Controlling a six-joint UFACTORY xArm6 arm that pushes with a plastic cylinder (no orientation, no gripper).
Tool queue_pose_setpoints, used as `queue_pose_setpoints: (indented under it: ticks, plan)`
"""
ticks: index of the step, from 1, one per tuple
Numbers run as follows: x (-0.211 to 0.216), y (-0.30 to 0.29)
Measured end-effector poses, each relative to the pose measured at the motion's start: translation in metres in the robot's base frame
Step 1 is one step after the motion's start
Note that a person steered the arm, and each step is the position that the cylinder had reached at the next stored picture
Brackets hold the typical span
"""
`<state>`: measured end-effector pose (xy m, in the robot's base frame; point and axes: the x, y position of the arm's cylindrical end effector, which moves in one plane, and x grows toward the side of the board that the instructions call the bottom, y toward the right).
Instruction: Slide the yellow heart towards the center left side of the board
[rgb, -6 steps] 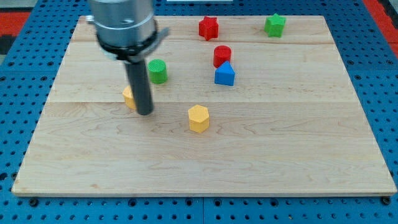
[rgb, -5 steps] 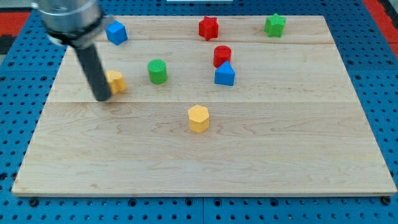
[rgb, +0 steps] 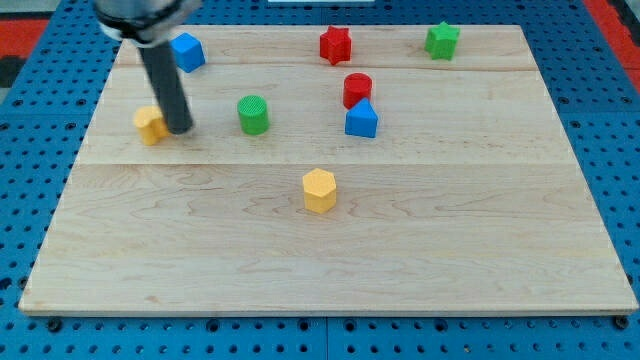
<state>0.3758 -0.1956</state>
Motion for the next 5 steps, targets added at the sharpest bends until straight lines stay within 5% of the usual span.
queue_pose_setpoints:
  ticks: [5]
  plan:
    - [-0.023, 0.059]
